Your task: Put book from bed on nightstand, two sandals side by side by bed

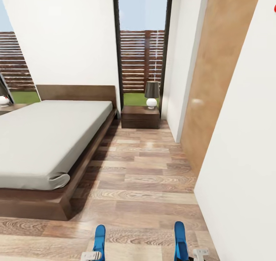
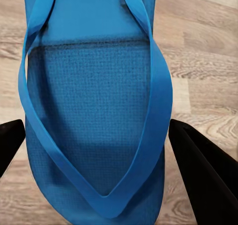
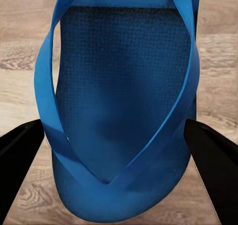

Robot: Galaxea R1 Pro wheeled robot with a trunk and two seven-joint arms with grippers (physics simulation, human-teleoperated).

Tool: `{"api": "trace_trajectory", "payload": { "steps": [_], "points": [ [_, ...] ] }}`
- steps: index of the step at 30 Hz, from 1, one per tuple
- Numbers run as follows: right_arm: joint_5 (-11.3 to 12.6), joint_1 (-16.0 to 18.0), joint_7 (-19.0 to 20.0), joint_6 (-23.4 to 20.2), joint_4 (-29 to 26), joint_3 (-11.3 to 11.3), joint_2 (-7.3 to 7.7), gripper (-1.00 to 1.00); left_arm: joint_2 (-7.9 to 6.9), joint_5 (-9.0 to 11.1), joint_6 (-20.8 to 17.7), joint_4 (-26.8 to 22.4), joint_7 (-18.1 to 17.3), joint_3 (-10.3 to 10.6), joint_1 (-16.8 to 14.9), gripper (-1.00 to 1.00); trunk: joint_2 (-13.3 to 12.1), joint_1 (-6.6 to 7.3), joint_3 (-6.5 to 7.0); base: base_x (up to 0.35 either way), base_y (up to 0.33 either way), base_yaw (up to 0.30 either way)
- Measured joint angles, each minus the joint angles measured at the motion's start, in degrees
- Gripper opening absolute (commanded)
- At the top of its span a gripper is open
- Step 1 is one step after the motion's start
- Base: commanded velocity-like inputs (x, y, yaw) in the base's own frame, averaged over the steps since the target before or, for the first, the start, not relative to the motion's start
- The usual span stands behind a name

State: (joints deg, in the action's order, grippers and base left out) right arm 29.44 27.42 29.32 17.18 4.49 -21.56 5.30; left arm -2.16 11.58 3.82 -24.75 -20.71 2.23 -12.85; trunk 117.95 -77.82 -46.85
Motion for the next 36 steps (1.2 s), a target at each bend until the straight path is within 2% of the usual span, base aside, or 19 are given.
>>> {"api": "trace_trajectory", "payload": {
  "steps": [36],
  "points": [
    [0.0, 0.0, 0.0, 0.0, 0.0, 0.0, 0.0, -1.0, 0.01, -0.1, 0.0, 0.0, 0.0, 0.0, 0.0, -1.0, 0.0, 0.0, 0.0, 0.297, 0.0, 0.0]
  ]
}}
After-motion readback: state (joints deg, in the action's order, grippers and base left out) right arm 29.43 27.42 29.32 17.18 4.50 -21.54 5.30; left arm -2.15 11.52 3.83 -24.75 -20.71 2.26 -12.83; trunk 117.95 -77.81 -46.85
